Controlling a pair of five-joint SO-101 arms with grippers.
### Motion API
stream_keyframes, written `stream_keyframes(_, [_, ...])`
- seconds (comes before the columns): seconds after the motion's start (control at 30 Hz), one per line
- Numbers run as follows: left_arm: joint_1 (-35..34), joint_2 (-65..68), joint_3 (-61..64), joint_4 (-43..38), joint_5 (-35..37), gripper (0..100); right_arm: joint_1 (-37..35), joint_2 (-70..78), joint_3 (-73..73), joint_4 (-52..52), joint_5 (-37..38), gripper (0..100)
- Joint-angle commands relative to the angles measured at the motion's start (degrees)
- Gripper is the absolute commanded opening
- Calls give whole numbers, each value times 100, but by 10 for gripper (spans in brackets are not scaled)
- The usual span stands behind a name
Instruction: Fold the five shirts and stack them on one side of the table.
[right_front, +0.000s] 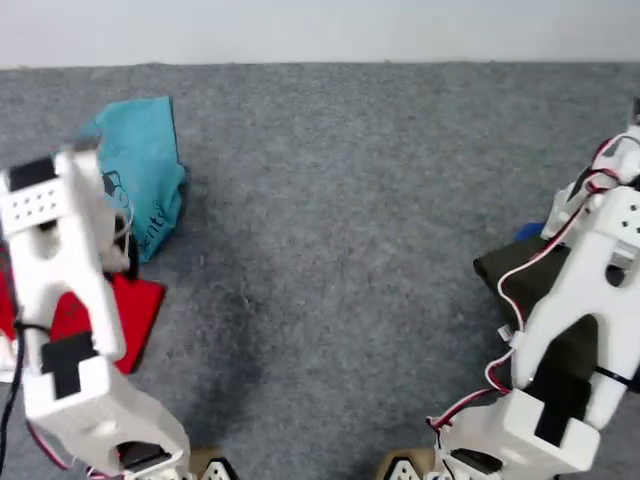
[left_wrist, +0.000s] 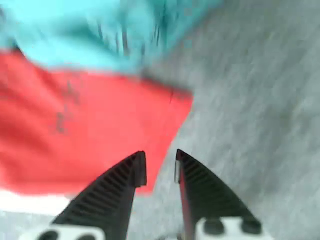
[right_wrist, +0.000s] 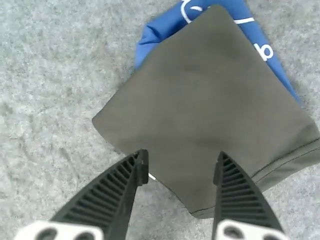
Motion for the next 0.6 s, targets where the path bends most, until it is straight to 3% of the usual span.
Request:
stream_keyframes(0.0, [-369,-589,954,-114,-229,115,-207,-295,-176,224,62,219])
stream_keyframes(0.17, [-862,-659,1771,-1125,-440,115,-356,-303,-167,251,44,219])
stream_keyframes(0.43, [-870,-659,2993,-2470,-484,115,-391,-303,-167,251,44,219])
stream_keyframes(0.57, [-862,-659,3363,-3138,-484,46,-391,-312,-167,251,44,219])
